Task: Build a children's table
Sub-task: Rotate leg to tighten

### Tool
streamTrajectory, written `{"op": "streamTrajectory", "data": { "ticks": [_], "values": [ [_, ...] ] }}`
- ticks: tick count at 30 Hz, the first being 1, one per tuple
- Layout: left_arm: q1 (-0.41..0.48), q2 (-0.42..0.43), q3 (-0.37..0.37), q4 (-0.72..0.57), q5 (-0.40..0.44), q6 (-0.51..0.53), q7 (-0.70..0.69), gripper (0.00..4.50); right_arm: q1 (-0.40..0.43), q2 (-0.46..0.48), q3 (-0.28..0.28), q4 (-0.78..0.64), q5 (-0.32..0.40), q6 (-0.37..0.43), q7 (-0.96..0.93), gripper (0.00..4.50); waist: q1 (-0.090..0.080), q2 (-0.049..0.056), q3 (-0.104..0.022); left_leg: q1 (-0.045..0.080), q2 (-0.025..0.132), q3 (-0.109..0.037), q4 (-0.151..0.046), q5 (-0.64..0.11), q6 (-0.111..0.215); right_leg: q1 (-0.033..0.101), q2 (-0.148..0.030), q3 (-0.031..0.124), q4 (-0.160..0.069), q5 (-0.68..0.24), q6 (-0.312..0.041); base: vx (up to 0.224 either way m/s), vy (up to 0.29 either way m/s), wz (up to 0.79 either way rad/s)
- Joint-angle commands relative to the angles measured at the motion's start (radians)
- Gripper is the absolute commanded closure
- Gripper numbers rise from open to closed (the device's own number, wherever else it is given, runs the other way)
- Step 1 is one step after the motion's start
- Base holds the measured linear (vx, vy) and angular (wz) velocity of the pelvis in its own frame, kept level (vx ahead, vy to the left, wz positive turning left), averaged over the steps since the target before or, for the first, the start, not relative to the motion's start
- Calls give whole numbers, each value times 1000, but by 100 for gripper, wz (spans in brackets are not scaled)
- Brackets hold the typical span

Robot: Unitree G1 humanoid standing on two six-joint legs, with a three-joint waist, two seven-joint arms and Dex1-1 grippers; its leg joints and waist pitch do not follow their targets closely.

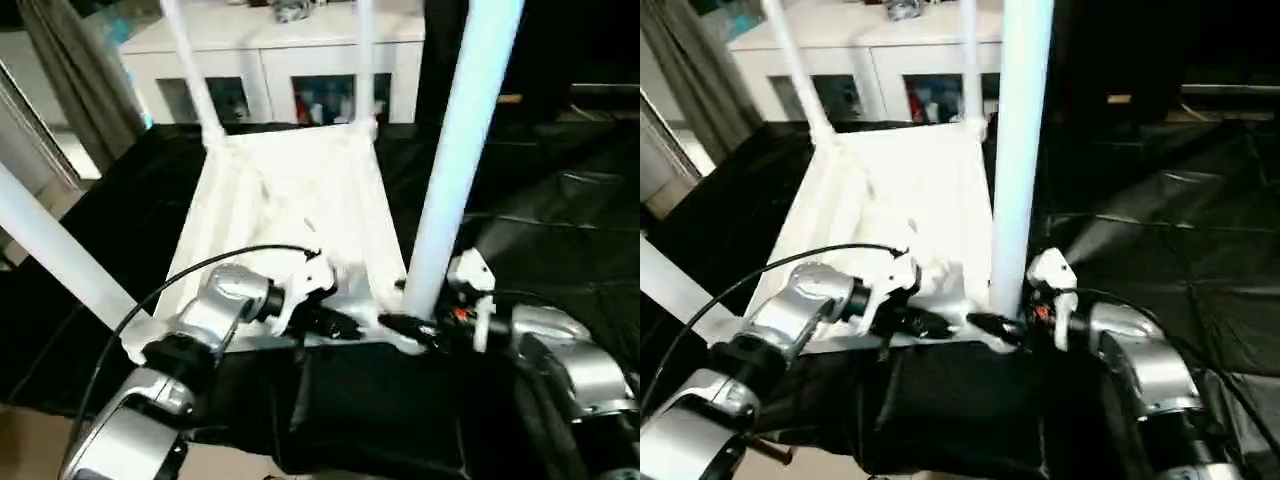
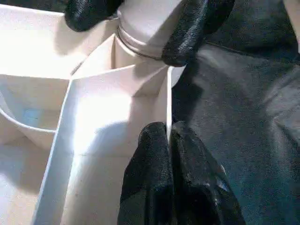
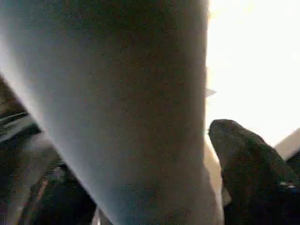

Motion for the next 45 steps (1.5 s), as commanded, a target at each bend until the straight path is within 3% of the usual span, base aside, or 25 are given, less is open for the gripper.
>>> {"op": "streamTrajectory", "data": {
  "ticks": [1,2,3,5,6,9,10,15,17,18,19,21,22,23,24,25,26,27,31,33,34,36,38,42,45],
  "values": [
    [2,10,-14,-39,-27,4,-71,450,0,-13,9,-2,8,20,13,134,-1,-29,-59,16,59,-25,-65,-191,111,41,-62,36,-68,-151,-251,0,0,0],
    [4,10,-8,-40,-26,4,-63,450,-3,-8,14,-2,12,27,24,142,0,-36,-59,14,58,-24,-64,-184,114,41,-62,36,-70,-156,-248,0,0,0],
    [4,10,-7,-41,-25,4,-61,450,-3,-7,14,-1,13,28,26,147,2,-33,-59,13,57,-25,-63,-178,115,42,-63,36,-67,-156,-248,0,0,0],
    [3,-6,8,-39,-23,6,-9,450,-5,14,25,4,8,27,9,152,4,-44,-60,12,58,-25,-62,-159,120,41,-62,35,-66,-150,-244,0,0,0],
    [2,-11,11,-37,-21,7,9,450,-4,21,27,6,7,27,-1,174,5,-37,-59,14,58,-25,-62,-161,118,39,-62,36,-66,-156,-244,0,0,0],
    [-4,-24,18,-29,-10,16,61,450,-9,46,24,21,-9,41,-56,180,2,-39,-55,14,58,-26,-67,-189,100,37,-62,36,-71,-202,-236,0,0,0],
    [-16,-47,34,-4,0,4,132,450,-25,82,16,69,-58,40,-172,187,0,-39,-53,17,57,-26,-69,-210,86,34,-61,36,-75,-235,-229,0,0,0],
    [-62,-118,62,74,32,-27,324,450,-66,191,-42,214,-142,19,-510,192,-38,-37,-47,16,49,-36,-81,-304,12,36,-62,33,-87,-349,-190,0,0,0],
    [-78,-142,68,96,42,-32,387,450,-69,224,-63,233,-146,30,-593,192,-45,-35,-47,21,49,-33,-80,-321,12,32,-60,36,-90,-326,-192,0,0,0],
    [-92,-168,72,116,48,-33,442,450,-77,265,-90,254,-143,32,-680,192,-49,-23,-49,23,47,-33,-78,-324,17,31,-60,37,-90,-313,-198,0,0,0],
    [-95,-174,73,120,49,-33,455,450,-78,274,-95,258,-143,32,-697,192,-53,-30,-50,20,47,-33,-78,-320,19,33,-59,37,-90,-294,-201,0,0,0],
    [-103,-195,72,130,52,-30,480,450,-84,308,-100,270,-152,13,-740,192,-52,-32,-50,17,46,-31,-77,-309,32,34,-60,36,-90,-284,-201,0,0,0],
    [-104,-204,72,133,54,-33,483,450,-84,320,-88,267,-158,-10,-728,192,-51,-18,-50,18,45,-32,-76,-309,33,34,-61,36,-89,-284,-201,0,0,0],
    [-105,-208,72,138,54,-37,480,450,-84,328,-85,265,-155,-21,-715,192,-54,-26,-50,16,45,-31,-77,-316,38,34,-59,35,-93,-282,-200,0,0,0],
    [-105,-209,69,140,54,-45,463,450,-79,339,-84,243,-128,-34,-664,136,-53,-27,-51,16,45,-31,-76,-320,43,36,-60,35,-92,-285,-199,0,0,0],
    [-105,-209,69,141,54,-47,460,450,-77,340,-84,236,-121,-34,-651,122,-52,-26,-50,15,46,-32,-77,-320,50,37,-61,35,-92,-291,-197,0,0,0],
    [-106,-203,65,145,52,-54,441,450,-73,339,-82,212,-94,-24,-609,122,-51,-7,-51,17,47,-34,-77,-319,48,36,-61,35,-89,-284,-198,0,0,0],
    [-105,-200,64,144,51,-55,432,450,-71,335,-79,202,-88,-19,-595,120,-55,-16,-52,16,48,-33,-78,-324,52,38,-58,34,-91,-258,-202,0,0,0],
    [-95,-170,47,133,35,-69,339,450,-51,272,-29,122,-78,0,-479,74,-49,-17,-57,12,48,-30,-71,-258,81,45,-59,33,-81,-162,-226,0,0,0],
    [-82,-144,39,114,26,-74,272,450,-32,211,1,77,-70,2,-376,74,-45,-21,-58,10,48,-29,-68,-234,98,49,-60,31,-78,-143,-232,0,0,0],
    [-79,-138,37,109,24,-75,254,450,-28,198,5,70,-67,2,-352,74,-41,-18,-59,9,49,-28,-65,-216,108,48,-60,32,-76,-131,-236,0,0,0],
    [-64,-101,26,84,13,-72,165,450,-11,133,19,43,-59,-3,-242,74,-38,-30,-60,10,52,-27,-65,-205,119,48,-60,31,-75,-127,-241,0,0,0],
    [-52,-68,14,65,10,-64,99,450,-5,90,18,27,-45,3,-171,74,-28,-25,-59,11,55,-25,-63,-193,132,45,-59,32,-72,-133,-247,0,0,0],
    [-37,-31,13,47,-2,-64,32,450,-6,46,6,8,-25,24,-109,74,-17,-32,-59,14,58,-25,-64,-188,131,42,-60,34,-71,-148,-252,0,0,0],
    [-27,-16,13,32,-11,-55,4,450,-11,27,3,1,-9,38,-81,74,-6,-35,-57,17,61,-25,-68,-203,108,39,-60,36,-69,-174,-248,0,0,0]
  ]
}}
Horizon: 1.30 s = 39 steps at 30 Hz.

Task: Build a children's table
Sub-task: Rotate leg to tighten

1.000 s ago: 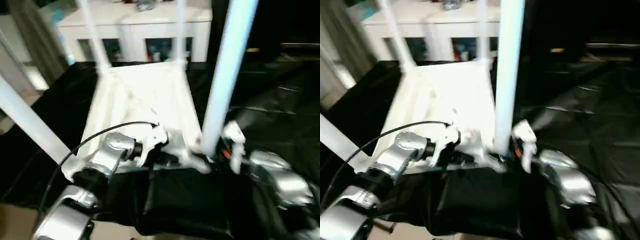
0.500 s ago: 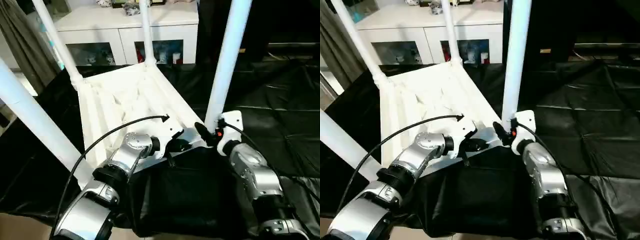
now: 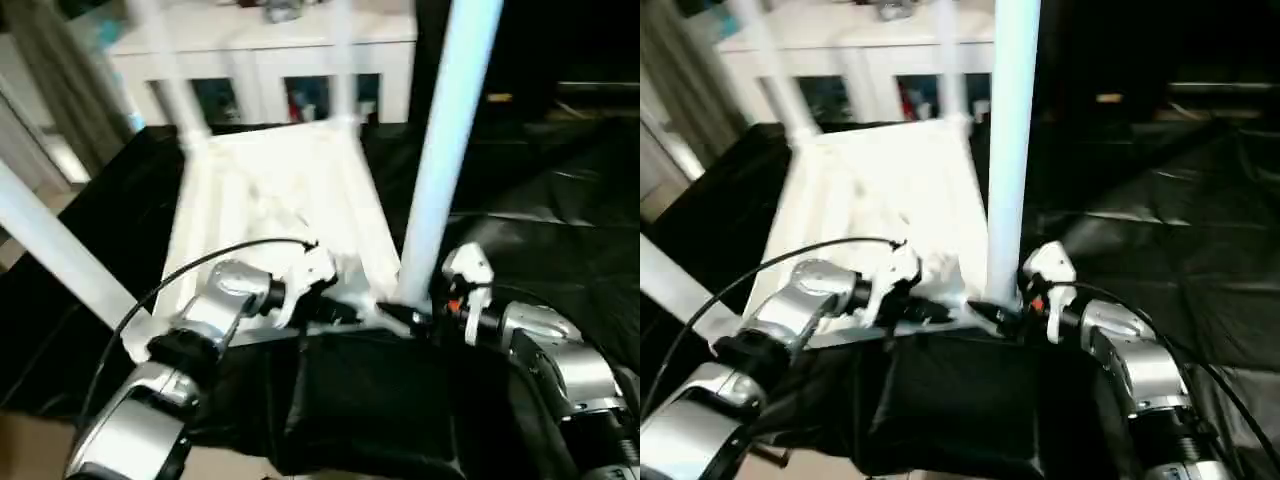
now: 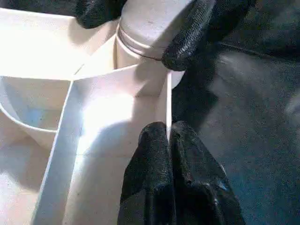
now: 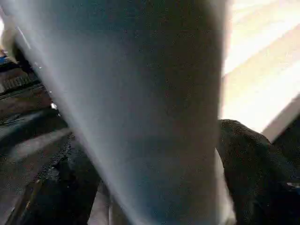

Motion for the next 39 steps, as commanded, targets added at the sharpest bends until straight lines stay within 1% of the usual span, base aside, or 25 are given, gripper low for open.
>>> {"op": "streamTrajectory", "data": {
  "ticks": [1,2,5,7,9,12,13,15,16,17,18,20,21,22,23,24,25,26,29,31,33,34,35,37,39],
  "values": [
    [2,2,-12,-41,-32,-3,-53,450,0,-14,14,-9,15,26,25,100,0,-29,-57,17,61,-25,-68,-207,105,39,-61,37,-69,-179,-246,0,0,0],
    [7,5,-10,-51,-37,5,-57,450,-3,-18,16,-8,24,33,42,107,2,-31,-58,17,60,-25,-68,-207,98,39,-62,38,-69,-181,-245,0,0,0],
    [15,4,-11,-65,-41,13,-54,450,-4,-16,21,-5,22,34,59,112,5,-32,-59,16,59,-24,-64,-186,103,39,-62,38,-67,-155,-248,0,0,0],
    [19,1,-9,-72,-38,18,-55,450,-5,-13,26,-4,23,37,65,147,7,-33,-60,12,56,-24,-62,-164,112,41,-63,36,-65,-137,-247,0,0,0],
    [20,-1,-8,-74,-36,20,-55,450,1,-5,31,-14,28,45,65,147,7,-31,-60,13,56,-23,-61,-162,114,41,-62,36,-66,-139,-246,0,0,0],
    [18,-7,-3,-71,-31,19,-35,450,13,6,34,-21,28,46,52,172,7,-27,-58,15,57,-24,-63,-180,106,39,-61,35,-70,-165,-241,0,0,0],
    [11,-20,7,-60,-29,21,3,450,18,23,31,-15,17,42,11,175,8,-22,-59,16,58,-26,-64,-186,100,39,-61,36,-69,-168,-240,0,0,0],
    [4,-31,15,-49,-26,20,36,450,15,40,27,2,-3,33,-37,180,4,-24,-57,15,57,-26,-66,-196,88,38,-60,36,-70,-169,-240,0,0,0],
    [-13,-55,30,-25,-20,19,99,450,6,74,16,44,-39,20,-135,182,-1,-22,-54,16,54,-26,-68,-217,72,36,-61,35,-75,-195,-235,0,0,0],
    [-18,-63,34,-18,-19,20,118,450,3,85,12,58,-50,16,-166,182,-3,-11,-55,18,54,-28,-69,-231,61,36,-62,35,-73,-210,-233,0,0,0],
    [-37,-91,46,12,-11,12,183,450,-8,126,-5,105,-77,8,-272,185,-10,-17,-51,19,52,-28,-72,-262,44,35,-59,34,-79,-245,-224,0,0,0],
    [-50,-112,51,34,-4,8,228,450,-15,159,-20,133,-88,7,-345,189,-24,-17,-49,18,49,-33,-77,-305,18,37,-59,33,-82,-298,-209,0,0,0],
    [-63,-136,53,54,5,1,278,450,-22,192,-31,155,-98,8,-415,189,-30,0,-48,21,49,-35,-78,-325,10,35,-61,35,-84,-314,-201,0,0,0],
    [-77,-166,58,77,14,-2,336,450,-32,233,-42,176,-110,12,-497,190,-39,-9,-48,20,47,-35,-79,-342,5,34,-58,34,-88,-313,-197,0,0,0],
    [-79,-172,58,79,14,-1,343,450,-34,241,-45,180,-110,13,-512,190,-42,-1,-49,22,45,-36,-78,-348,2,35,-57,33,-87,-314,-197,0,0,0],
    [-85,-189,58,88,17,0,367,450,-43,267,-51,191,-113,15,-554,191,-49,-8,-48,22,44,-35,-78,-358,7,33,-58,34,-92,-318,-195,0,0,0],
    [-89,-198,59,93,19,-2,383,450,-49,280,-53,197,-118,14,-575,191,-52,-6,-48,21,43,-35,-78,-358,10,34,-58,34,-91,-318,-195,0,0,0],
    [-92,-212,60,98,18,-2,394,450,-59,298,-48,209,-134,7,-603,191,-57,-1,-49,19,43,-35,-78,-360,16,35,-58,33,-93,-322,-192,0,0,0],
    [-94,-221,57,100,20,-7,388,450,-68,311,-21,210,-149,-18,-576,191,-62,-12,-50,16,42,-34,-76,-350,35,36,-58,33,-95,-326,-188,0,0,0],
    [-90,-208,52,97,17,-17,361,450,-61,316,-28,189,-106,-16,-501,121,-60,-11,-52,13,45,-35,-75,-328,54,38,-60,34,-92,-315,-190,0,0,0],
    [-85,-195,50,93,16,-22,340,450,-60,306,-23,184,-100,-16,-473,119,-59,-11,-53,12,46,-35,-75,-311,62,39,-60,34,-89,-290,-197,0,0,0],
    [-79,-176,49,91,16,-32,314,450,-59,290,-10,178,-109,-20,-453,112,-59,-17,-57,10,47,-35,-72,-283,74,42,-60,34,-83,-235,-211,0,0,0],
    [-77,-170,49,91,15,-35,306,450,-59,285,-5,176,-114,-22,-449,100,-60,-14,-57,9,47,-34,-72,-271,79,42,-60,34,-81,-217,-216,0,0,0],
    [-64,-136,45,79,12,-51,250,450,-52,247,6,150,-107,-22,-387,87,-61,-23,-57,7,47,-30,-68,-247,98,44,-60,32,-81,-184,-230,0,0,0],
    [-57,-108,44,70,9,-59,206,450,-40,209,19,121,-95,-23,-311,87,-57,-22,-56,6,47,-29,-66,-234,109,46,-62,32,-79,-186,-231,0,0,0]
  ]
}}
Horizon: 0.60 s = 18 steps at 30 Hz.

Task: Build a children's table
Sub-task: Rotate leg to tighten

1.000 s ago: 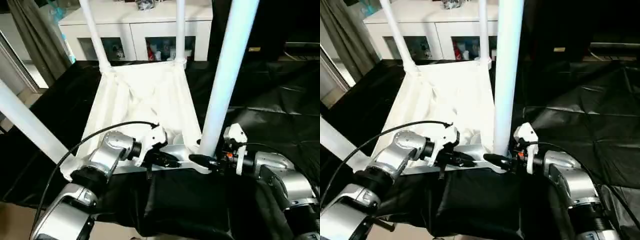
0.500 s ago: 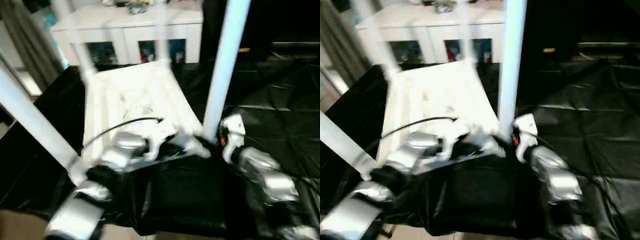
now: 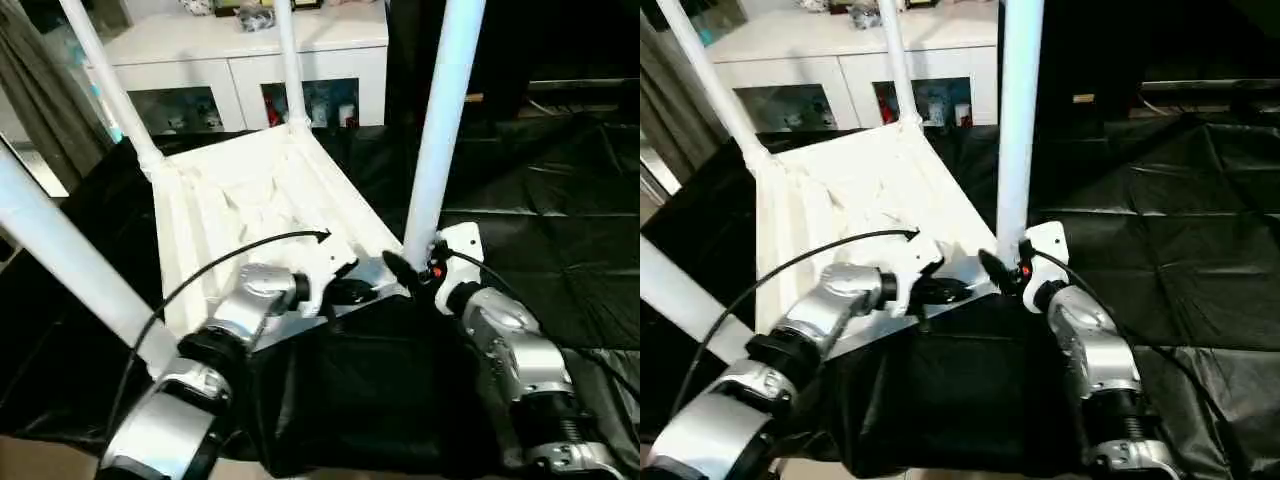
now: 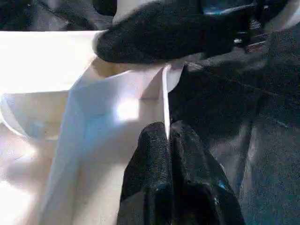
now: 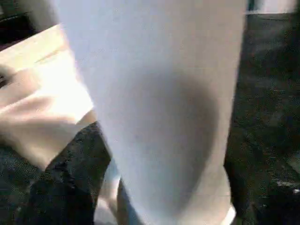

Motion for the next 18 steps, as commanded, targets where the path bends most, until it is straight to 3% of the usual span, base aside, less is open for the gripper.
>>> {"op": "streamTrajectory", "data": {
  "ticks": [1,4,6,9,14,18],
  "values": [
    [-5,13,-18,-50,-14,-39,-85,450,35,-4,97,-1,22,42,132,87,14,-26,-55,7,49,-27,-66,-229,116,45,-61,33,-80,-193,-230,0,0,0],
    [9,59,-21,-78,-30,-38,-176,450,62,-83,114,-53,45,50,274,87,26,-28,-55,7,53,-26,-65,-210,125,45,-60,33,-76,-177,-236,0,0,0],
    [19,79,-24,-99,-43,-35,-229,450,68,-113,108,-66,62,51,328,87,34,-26,-56,7,55,-25,-64,-201,130,43,-62,34,-72,-164,-243,0,0,0],
    [31,101,-29,-126,-66,-12,-295,450,64,-145,86,-65,86,50,383,87,45,-32,-58,10,58,-23,-64,-187,131,39,-62,35,-67,-132,-261,0,0,0],
    [36,108,-26,-138,-66,-2,-313,450,57,-170,75,-55,110,55,427,123,71,-38,-58,13,59,-21,-62,-167,119,36,-64,38,-64,-137,-257,0,0,0],
    [40,107,-27,-144,-65,2,-317,450,57,-170,80,-54,109,55,437,148,77,-39,-59,12,58,-21,-60,-152,120,38,-64,38,-62,-115,-257,0,0,0]
  ]
}}
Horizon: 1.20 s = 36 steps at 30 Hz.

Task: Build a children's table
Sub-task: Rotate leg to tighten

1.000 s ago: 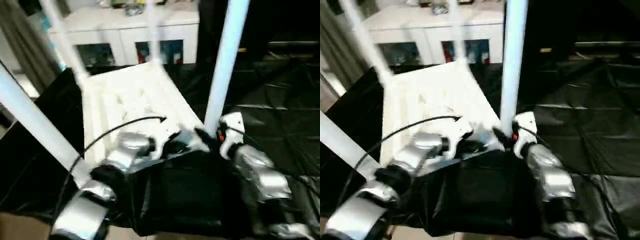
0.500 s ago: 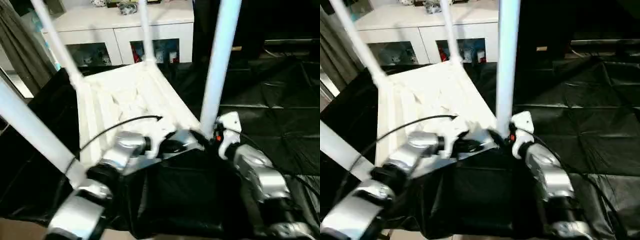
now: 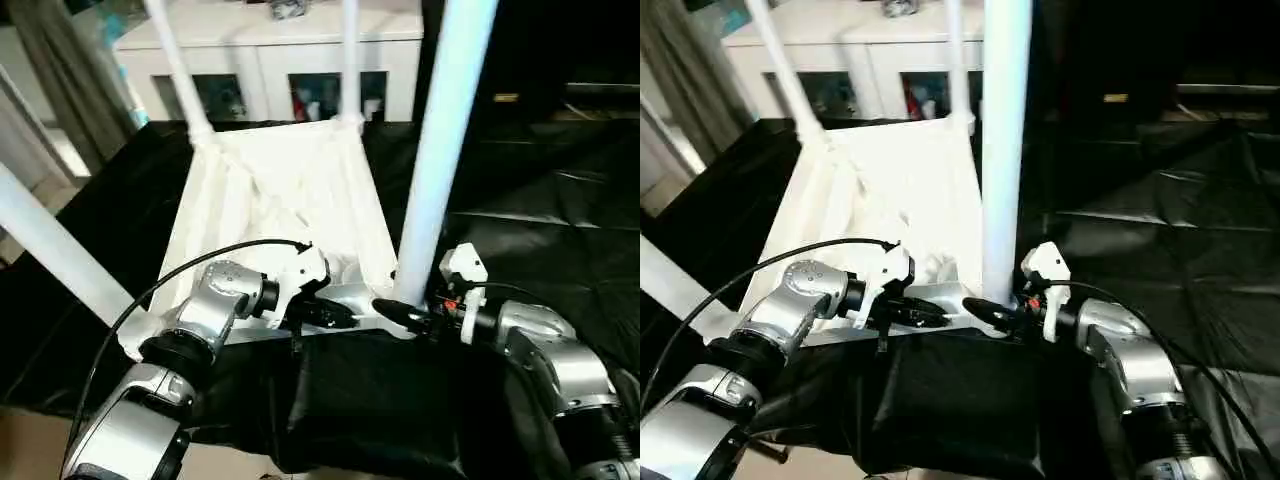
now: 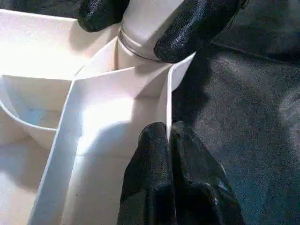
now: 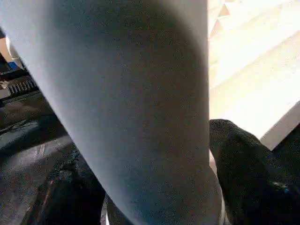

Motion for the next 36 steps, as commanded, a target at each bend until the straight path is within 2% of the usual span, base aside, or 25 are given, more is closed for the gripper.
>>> {"op": "streamTrajectory", "data": {
  "ticks": [1,4,5,6,7,8,9,10,11,13,14,15,16,17,18,19,21,22,26,31,32,33,34,35,36],
  "values": [
    [-6,-6,6,-49,-35,-3,-35,450,6,7,22,11,1,25,16,163,3,-27,-66,14,56,-24,-59,-148,119,43,-64,36,-61,-107,-257,0,0,0],
    [-5,-7,5,-49,-34,-3,-33,450,9,12,22,9,0,25,12,179,3,-27,-66,14,56,-24,-59,-149,120,43,-62,35,-62,-109,-255,0,0,0],
    [-5,-10,4,-48,-31,-4,-22,450,12,21,22,9,-2,23,-8,182,3,-21,-66,16,56,-25,-59,-154,117,42,-62,35,-62,-116,-255,0,0,0],
    [-6,-12,4,-46,-29,-5,-17,450,13,25,21,9,-4,23,-18,183,3,-21,-66,16,56,-25,-59,-154,117,42,-62,35,-62,-116,-255,0,0,0],
    [-14,-27,10,-28,-19,-11,29,450,5,55,9,37,-41,19,-128,183,1,-25,-65,15,56,-25,-61,-160,109,42,-62,35,-63,-122,-253,0,0,0],
    [-20,-34,13,-19,-14,-13,47,450,-2,65,4,53,-56,15,-169,184,-5,-16,-62,17,55,-26,-64,-178,94,38,-60,35,-67,-138,-248,0,0,0],
    [-20,-34,13,-19,-14,-13,47,450,-2,65,4,53,-56,15,-169,186,-7,-20,-62,16,54,-27,-65,-190,86,41,-60,34,-68,-150,-245,0,0,0],
    [-39,-57,24,13,1,-16,123,450,-18,91,-14,99,-87,4,-268,188,-8,-16,-62,17,53,-27,-66,-199,80,42,-61,34,-68,-163,-243,0,0,0],
    [-54,-79,33,40,11,-24,185,450,-24,119,-34,127,-93,2,-339,189,-20,-15,-54,21,50,-27,-71,-257,48,36,-60,34,-79,-249,-232,0,0,0],
    [-73,-110,42,77,26,-38,273,450,-29,163,-61,160,-98,3,-437,190,-33,-18,-53,24,49,-32,-75,-301,18,39,-61,34,-84,-310,-214,0,0,0],
    [-80,-119,42,86,33,-41,296,450,-30,176,-68,169,-100,10,-467,191,-33,-20,-54,24,50,-34,-77,-301,15,42,-62,35,-86,-312,-208,0,0,0],
    [-86,-127,41,96,40,-43,321,450,-30,189,-67,174,-110,15,-499,191,-36,-23,-55,18,48,-35,-77,-289,23,44,-63,36,-84,-307,-203,0,0,0],
    [-96,-144,42,110,48,-40,361,450,-30,216,-62,186,-129,20,-559,191,-38,-24,-56,23,49,-31,-75,-283,28,37,-61,39,-86,-290,-203,0,0,0],
    [-102,-158,43,117,52,-41,391,450,-30,240,-54,193,-144,24,-599,191,-42,-26,-56,19,48,-31,-75,-275,33,39,-61,38,-85,-276,-207,0,0,0],
    [-103,-166,44,118,51,-39,403,450,-31,253,-49,195,-150,21,-613,191,-43,-26,-56,19,47,-31,-75,-276,33,38,-60,37,-85,-276,-206,0,0,0],
    [-102,-171,44,115,50,-37,403,450,-31,265,-45,194,-146,17,-608,191,-46,-29,-56,20,46,-31,-75,-282,37,39,-60,37,-87,-279,-205,0,0,0],
    [-101,-174,43,115,48,-38,403,450,-32,274,-44,196,-145,12,-607,191,-47,-27,-56,19,47,-30,-74,-284,46,38,-62,38,-88,-284,-205,0,0,0],
    [-98,-178,39,112,46,-39,400,450,-28,290,-46,180,-121,15,-576,135,-50,-25,-55,18,48,-31,-76,-292,49,39,-61,37,-89,-290,-203,0,0,0],
    [-90,-178,36,115,45,-57,368,450,-25,295,-32,142,-91,11,-513,105,-54,-24,-56,20,50,-33,-77,-304,51,40,-61,38,-88,-277,-206,0,0,0],
    [-59,-134,23,59,12,-58,246,450,-7,214,20,68,-73,10,-343,94,-45,-25,-62,15,50,-31,-71,-246,80,48,-62,37,-78,-173,-232,0,0,0],
    [-53,-126,19,48,6,-52,222,450,-3,197,28,58,-70,7,-312,94,-42,-26,-64,11,51,-30,-68,-216,97,51,-62,36,-73,-128,-242,0,0,0],
    [-46,-113,13,32,1,-49,191,450,2,175,35,45,-64,6,-270,94,-41,-26,-64,10,51,-28,-66,-204,106,51,-62,35,-71,-111,-246,0,0,0],
    [-29,-87,-2,4,-5,-49,126,450,12,128,43,24,-53,5,-192,94,-37,-30,-67,10,52,-27,-63,-183,122,51,-62,33,-67,-85,-257,0,0,0],
    [-29,-87,-2,4,-5,-49,126,450,12,128,43,24,-53,5,-192,94,-33,-30,-67,9,53,-27,-62,-176,128,53,-62,32,-64,-80,-259,0,0,0],
    [-14,-64,-9,-22,-15,-42,73,450,17,87,45,10,-40,11,-125,94,-29,-27,-66,10,54,-26,-61,-171,134,50,-62,32,-64,-82,-263,0,0,0]
  ]
}}
